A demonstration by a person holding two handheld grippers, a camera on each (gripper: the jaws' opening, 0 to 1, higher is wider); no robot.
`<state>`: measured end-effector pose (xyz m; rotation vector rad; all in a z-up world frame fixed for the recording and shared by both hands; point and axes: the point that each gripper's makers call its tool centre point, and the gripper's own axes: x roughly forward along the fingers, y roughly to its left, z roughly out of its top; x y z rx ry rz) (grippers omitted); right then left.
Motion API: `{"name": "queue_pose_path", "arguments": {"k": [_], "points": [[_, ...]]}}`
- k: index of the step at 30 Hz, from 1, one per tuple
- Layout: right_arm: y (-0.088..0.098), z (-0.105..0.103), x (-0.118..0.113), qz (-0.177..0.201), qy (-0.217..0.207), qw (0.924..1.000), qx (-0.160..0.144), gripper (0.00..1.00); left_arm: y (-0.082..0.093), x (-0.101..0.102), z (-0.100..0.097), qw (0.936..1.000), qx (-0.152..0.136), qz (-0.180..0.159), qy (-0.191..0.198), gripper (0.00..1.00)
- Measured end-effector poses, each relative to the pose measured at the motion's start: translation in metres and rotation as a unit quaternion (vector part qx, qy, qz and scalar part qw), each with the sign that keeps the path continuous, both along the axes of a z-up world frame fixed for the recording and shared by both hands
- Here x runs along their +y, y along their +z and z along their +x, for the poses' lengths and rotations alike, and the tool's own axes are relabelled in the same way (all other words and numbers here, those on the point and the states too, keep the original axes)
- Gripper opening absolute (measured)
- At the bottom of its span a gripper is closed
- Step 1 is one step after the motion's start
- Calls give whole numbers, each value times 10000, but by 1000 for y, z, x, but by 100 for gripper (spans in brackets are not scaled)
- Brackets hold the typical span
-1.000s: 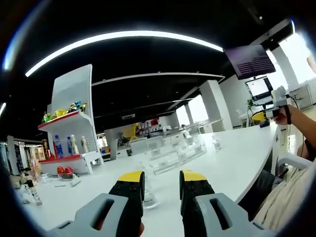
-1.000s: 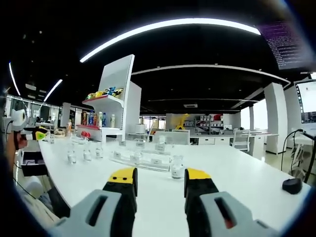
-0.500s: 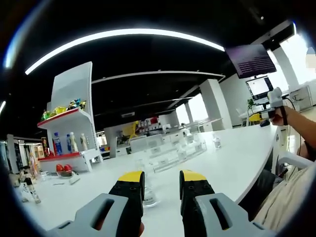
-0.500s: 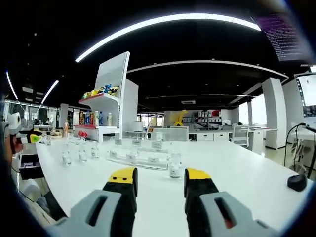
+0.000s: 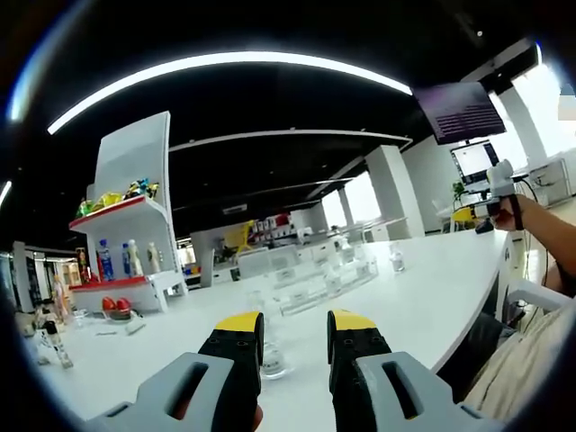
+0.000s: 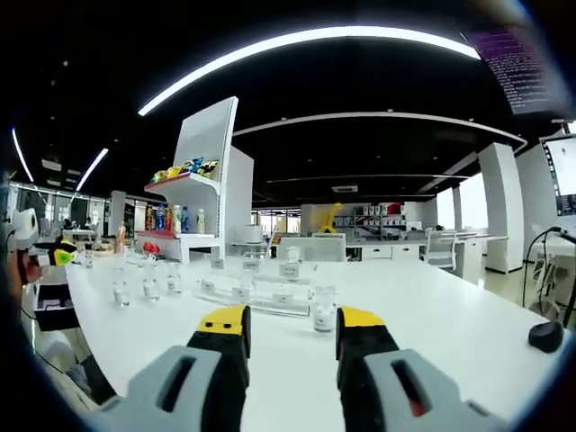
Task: Identify the label on the chemical reagent bottle, grasp the chemical reagent bottle, and place it in the designated position on the reagent rack
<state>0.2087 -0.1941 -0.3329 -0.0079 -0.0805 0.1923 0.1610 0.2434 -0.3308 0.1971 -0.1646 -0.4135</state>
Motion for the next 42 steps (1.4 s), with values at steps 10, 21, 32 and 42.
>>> {"name": "queue_pose_path", "arguments": {"k": [10, 21, 32, 42], "points": [[13, 4, -8, -159, -38, 9998, -67, 38, -2, -10, 1, 9999, 25, 72, -66, 29], [5, 32, -16, -281, -125, 9994, 127, 37, -7, -20, 2, 9995, 103, 189, -228, 29], [13, 72, -13, -545, -93, 9981, 254, 37, -8, -10, 7, 9996, 171, 185, -150, 29], [7, 105, -10, -474, -130, 9977, 467, 37, -20, -8, 13, 9981, 451, 277, -322, 29]]}}
